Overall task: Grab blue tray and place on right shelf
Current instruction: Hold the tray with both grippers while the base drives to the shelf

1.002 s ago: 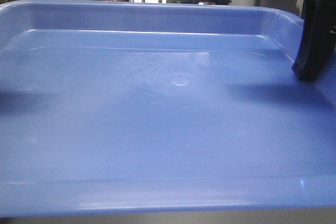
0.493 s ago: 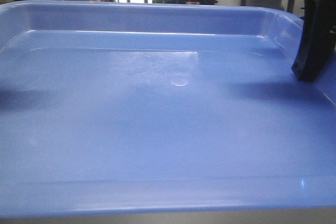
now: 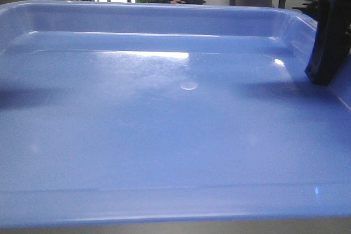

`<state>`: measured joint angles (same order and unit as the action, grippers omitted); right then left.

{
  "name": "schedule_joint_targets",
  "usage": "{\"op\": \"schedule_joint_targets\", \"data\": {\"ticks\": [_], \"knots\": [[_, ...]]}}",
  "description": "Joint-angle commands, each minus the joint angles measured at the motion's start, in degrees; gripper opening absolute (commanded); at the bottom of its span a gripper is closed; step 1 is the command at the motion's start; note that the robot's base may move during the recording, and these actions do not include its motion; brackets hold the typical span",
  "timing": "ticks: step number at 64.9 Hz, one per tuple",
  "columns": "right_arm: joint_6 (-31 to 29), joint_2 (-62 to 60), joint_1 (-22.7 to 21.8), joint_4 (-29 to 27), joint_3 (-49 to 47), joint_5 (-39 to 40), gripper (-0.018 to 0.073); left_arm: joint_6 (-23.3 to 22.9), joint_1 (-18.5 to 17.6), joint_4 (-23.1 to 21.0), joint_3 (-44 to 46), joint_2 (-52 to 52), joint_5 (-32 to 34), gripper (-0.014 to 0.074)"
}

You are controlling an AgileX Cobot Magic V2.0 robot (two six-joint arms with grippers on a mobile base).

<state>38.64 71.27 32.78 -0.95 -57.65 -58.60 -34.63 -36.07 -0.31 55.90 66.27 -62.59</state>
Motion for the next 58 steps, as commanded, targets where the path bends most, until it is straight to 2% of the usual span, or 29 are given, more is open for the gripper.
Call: {"op": "schedule_joint_targets", "data": {"ticks": [1,58], "knots": [[0.48,-1.73,0.03,0.95,-1.44,2.43,0.0214,-0.27,-0.59,-0.33,1.34,-1.20,0.81,-0.0017],[0.48,-1.73,0.03,0.95,-1.44,2.43,0.0214,-0.27,-0.59,-0.33,1.34,-1.20,0.81,-0.0017]]}}
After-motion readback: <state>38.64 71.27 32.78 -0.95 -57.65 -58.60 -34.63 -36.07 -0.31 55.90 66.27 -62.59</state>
